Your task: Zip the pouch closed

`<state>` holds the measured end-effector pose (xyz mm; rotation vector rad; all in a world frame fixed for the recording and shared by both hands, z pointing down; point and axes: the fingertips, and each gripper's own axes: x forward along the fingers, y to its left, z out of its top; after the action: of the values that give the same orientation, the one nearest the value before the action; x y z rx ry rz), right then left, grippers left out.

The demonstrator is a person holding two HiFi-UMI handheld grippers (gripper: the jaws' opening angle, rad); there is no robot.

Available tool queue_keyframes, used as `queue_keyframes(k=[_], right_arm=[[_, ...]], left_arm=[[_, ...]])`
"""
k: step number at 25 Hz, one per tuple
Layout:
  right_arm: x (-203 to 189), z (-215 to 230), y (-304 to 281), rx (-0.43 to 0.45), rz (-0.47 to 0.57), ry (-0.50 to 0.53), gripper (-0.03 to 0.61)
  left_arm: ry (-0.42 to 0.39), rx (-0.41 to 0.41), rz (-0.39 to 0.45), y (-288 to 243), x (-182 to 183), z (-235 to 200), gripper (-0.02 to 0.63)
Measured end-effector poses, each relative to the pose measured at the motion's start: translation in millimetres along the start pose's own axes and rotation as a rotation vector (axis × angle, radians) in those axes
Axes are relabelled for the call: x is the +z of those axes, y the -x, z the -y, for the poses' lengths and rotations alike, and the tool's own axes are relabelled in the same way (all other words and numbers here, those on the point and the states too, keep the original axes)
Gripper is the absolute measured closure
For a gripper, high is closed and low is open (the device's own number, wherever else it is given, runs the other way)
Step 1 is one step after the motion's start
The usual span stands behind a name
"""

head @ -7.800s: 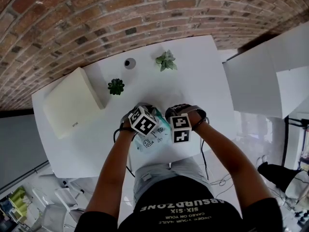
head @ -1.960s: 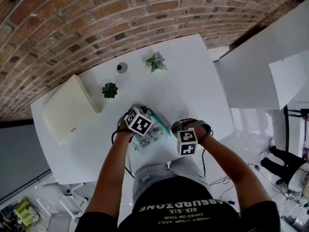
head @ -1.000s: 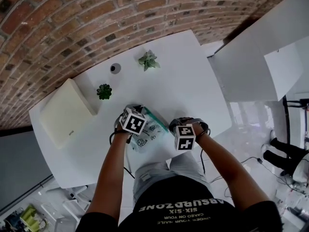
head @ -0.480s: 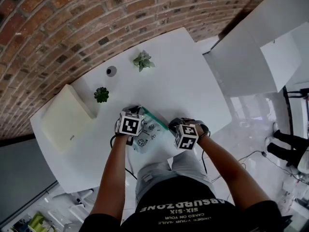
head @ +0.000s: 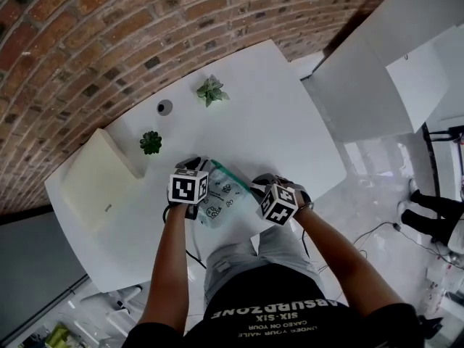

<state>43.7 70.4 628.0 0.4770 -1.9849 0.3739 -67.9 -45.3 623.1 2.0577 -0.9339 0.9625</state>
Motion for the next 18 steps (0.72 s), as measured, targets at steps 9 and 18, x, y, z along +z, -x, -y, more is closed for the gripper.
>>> queue_keyframes(k=[9,18], right_arm=[[23,10,38,-0.119,0.111,-0.16,0.531],[52,-5,75,-0.166,0.286,-0.322,0.577]], left_arm=[[0.025,0.009,0.12,40,10,15,0.529],[-0.014,0.057,0.212,83,6,51,0.556]])
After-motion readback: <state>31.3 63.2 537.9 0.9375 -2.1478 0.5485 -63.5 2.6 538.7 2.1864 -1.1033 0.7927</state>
